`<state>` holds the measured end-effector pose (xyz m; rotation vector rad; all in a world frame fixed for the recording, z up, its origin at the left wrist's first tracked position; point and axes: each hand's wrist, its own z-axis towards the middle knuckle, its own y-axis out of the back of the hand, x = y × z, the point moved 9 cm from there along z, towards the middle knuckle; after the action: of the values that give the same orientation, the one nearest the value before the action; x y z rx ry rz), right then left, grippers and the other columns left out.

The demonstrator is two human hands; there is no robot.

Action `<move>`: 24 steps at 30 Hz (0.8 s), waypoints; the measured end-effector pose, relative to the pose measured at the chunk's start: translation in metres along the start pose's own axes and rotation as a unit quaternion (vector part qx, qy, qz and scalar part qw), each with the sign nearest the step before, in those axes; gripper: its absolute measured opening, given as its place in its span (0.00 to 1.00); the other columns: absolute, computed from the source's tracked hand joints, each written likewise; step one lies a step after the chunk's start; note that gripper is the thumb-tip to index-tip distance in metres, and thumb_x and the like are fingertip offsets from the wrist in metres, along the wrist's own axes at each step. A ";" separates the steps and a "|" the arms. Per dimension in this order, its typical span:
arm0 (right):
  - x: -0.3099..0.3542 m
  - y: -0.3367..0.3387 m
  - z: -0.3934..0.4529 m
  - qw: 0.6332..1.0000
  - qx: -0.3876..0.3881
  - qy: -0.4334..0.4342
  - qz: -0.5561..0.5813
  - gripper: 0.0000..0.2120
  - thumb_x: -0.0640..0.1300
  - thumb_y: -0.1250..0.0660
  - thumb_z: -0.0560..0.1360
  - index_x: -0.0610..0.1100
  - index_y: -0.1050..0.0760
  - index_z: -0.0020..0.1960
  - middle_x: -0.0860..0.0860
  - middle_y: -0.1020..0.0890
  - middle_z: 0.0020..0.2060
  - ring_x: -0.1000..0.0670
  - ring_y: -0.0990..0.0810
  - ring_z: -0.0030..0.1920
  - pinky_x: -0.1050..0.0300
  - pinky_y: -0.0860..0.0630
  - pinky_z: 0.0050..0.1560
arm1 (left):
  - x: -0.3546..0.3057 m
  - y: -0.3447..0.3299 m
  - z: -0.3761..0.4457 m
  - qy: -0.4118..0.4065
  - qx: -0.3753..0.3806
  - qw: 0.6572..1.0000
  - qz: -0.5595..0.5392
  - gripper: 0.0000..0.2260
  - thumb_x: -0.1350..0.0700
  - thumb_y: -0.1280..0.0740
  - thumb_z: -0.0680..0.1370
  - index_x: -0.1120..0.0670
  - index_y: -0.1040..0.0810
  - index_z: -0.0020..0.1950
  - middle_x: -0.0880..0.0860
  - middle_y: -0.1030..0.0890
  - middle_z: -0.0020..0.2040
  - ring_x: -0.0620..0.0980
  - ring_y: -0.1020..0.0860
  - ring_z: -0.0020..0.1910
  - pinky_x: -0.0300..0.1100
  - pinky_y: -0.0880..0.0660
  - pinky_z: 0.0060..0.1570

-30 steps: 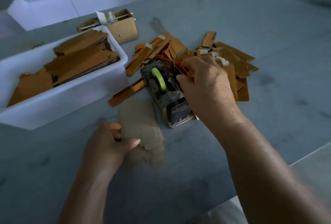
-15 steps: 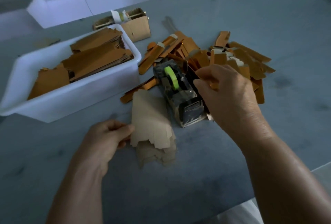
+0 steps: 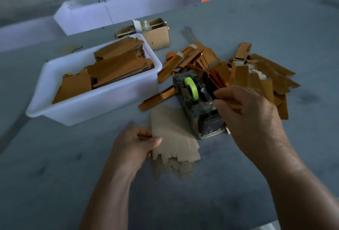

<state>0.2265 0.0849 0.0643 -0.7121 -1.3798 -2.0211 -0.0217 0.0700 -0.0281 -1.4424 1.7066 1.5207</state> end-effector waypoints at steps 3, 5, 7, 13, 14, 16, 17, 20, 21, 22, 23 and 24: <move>-0.001 0.002 -0.002 1.000 -0.009 0.000 0.010 0.08 0.44 0.34 0.75 0.47 0.20 0.53 0.57 0.25 0.43 0.65 0.28 0.39 0.83 0.34 0.40 | 0.001 0.009 -0.003 -0.010 -0.002 1.000 0.012 0.03 0.63 0.29 0.74 0.60 0.22 0.41 0.56 0.20 0.32 0.48 0.26 0.27 0.42 0.30 0.31; 0.000 0.003 -0.003 1.000 -0.017 0.001 0.009 0.08 0.43 0.33 0.75 0.46 0.20 0.53 0.57 0.25 0.43 0.66 0.29 0.38 0.84 0.36 0.39 | 0.000 0.016 -0.007 -0.015 0.000 1.000 0.008 0.03 0.61 0.29 0.75 0.58 0.21 0.42 0.55 0.20 0.32 0.47 0.25 0.28 0.41 0.31 0.30; 0.001 0.002 -0.004 1.000 -0.019 0.005 0.004 0.08 0.43 0.33 0.75 0.46 0.20 0.53 0.56 0.25 0.44 0.67 0.29 0.38 0.85 0.36 0.39 | -0.005 0.023 -0.012 -0.027 0.008 1.000 0.006 0.03 0.58 0.29 0.75 0.55 0.20 0.42 0.54 0.19 0.33 0.46 0.26 0.28 0.40 0.32 0.30; 0.011 0.000 -0.009 0.999 -0.017 0.012 0.040 0.11 0.49 0.37 0.75 0.46 0.20 0.52 0.55 0.21 0.42 0.64 0.25 0.37 0.80 0.31 0.39 | -0.030 0.023 -0.037 -0.037 0.072 0.986 -0.144 0.03 0.55 0.27 0.65 0.52 0.18 0.35 0.54 0.18 0.35 0.46 0.23 0.28 0.40 0.29 0.29; 0.015 0.000 -0.010 0.999 -0.017 0.015 0.049 0.13 0.51 0.38 0.75 0.47 0.21 0.53 0.56 0.21 0.41 0.64 0.25 0.37 0.80 0.31 0.39 | -0.034 0.019 -0.041 -0.039 0.089 0.982 -0.164 0.05 0.54 0.27 0.62 0.53 0.18 0.35 0.54 0.19 0.34 0.46 0.23 0.28 0.39 0.28 0.28; 0.023 -0.001 -0.012 0.996 0.005 0.014 0.091 0.15 0.56 0.39 0.73 0.50 0.22 0.55 0.61 0.22 0.40 0.65 0.23 0.38 0.80 0.31 0.38 | -0.042 0.009 -0.048 -0.042 0.121 0.971 -0.200 0.08 0.60 0.22 0.59 0.56 0.18 0.34 0.56 0.23 0.32 0.46 0.23 0.27 0.37 0.26 0.25; 0.024 -0.004 -0.014 0.992 0.031 0.005 0.123 0.15 0.58 0.38 0.72 0.54 0.24 0.55 0.63 0.22 0.38 0.66 0.22 0.40 0.81 0.32 0.37 | -0.046 0.004 -0.051 -0.042 0.139 0.965 -0.217 0.09 0.63 0.21 0.59 0.57 0.18 0.35 0.56 0.24 0.32 0.46 0.24 0.26 0.35 0.26 0.25; 0.019 -0.023 -0.020 0.961 0.128 -0.059 0.240 0.09 0.56 0.34 0.68 0.60 0.27 0.49 0.62 0.19 0.35 0.70 0.23 0.40 0.79 0.31 0.33 | -0.050 -0.005 -0.055 -0.049 0.158 0.960 -0.224 0.09 0.62 0.22 0.59 0.55 0.17 0.37 0.54 0.21 0.34 0.46 0.24 0.28 0.35 0.27 0.26; 0.015 -0.029 -0.022 0.941 0.148 -0.087 0.290 0.07 0.51 0.32 0.69 0.58 0.25 0.46 0.63 0.19 0.34 0.68 0.22 0.37 0.77 0.30 0.32 | -0.051 -0.008 -0.055 -0.055 0.158 0.964 -0.208 0.09 0.60 0.22 0.61 0.54 0.16 0.39 0.53 0.19 0.36 0.45 0.23 0.30 0.36 0.28 0.27; 0.011 -0.034 -0.025 0.920 0.166 -0.114 0.337 0.07 0.47 0.30 0.68 0.55 0.23 0.45 0.62 0.18 0.33 0.65 0.21 0.36 0.74 0.28 0.32 | -0.053 -0.012 -0.055 -0.061 0.158 0.966 -0.193 0.10 0.56 0.22 0.62 0.52 0.16 0.41 0.51 0.16 0.38 0.45 0.22 0.33 0.37 0.28 0.30; 0.007 -0.040 -0.028 0.900 0.186 -0.138 0.370 0.07 0.46 0.30 0.67 0.52 0.22 0.45 0.59 0.18 0.34 0.62 0.20 0.35 0.72 0.27 0.33 | -0.055 -0.016 -0.056 -0.068 0.159 0.967 -0.189 0.14 0.54 0.20 0.61 0.51 0.16 0.44 0.49 0.15 0.42 0.45 0.19 0.37 0.37 0.27 0.34; 0.005 -0.045 -0.031 0.886 0.204 -0.156 0.387 0.08 0.47 0.30 0.65 0.49 0.22 0.44 0.57 0.17 0.35 0.60 0.19 0.36 0.69 0.25 0.34 | -0.056 -0.019 -0.057 -0.071 0.152 0.967 -0.194 0.19 0.52 0.19 0.59 0.51 0.16 0.47 0.50 0.14 0.45 0.45 0.17 0.42 0.37 0.24 0.37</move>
<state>0.1875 0.0679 0.0295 -1.1845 -1.3285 -0.9830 0.0327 0.0438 0.0275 -1.3683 1.3965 1.0740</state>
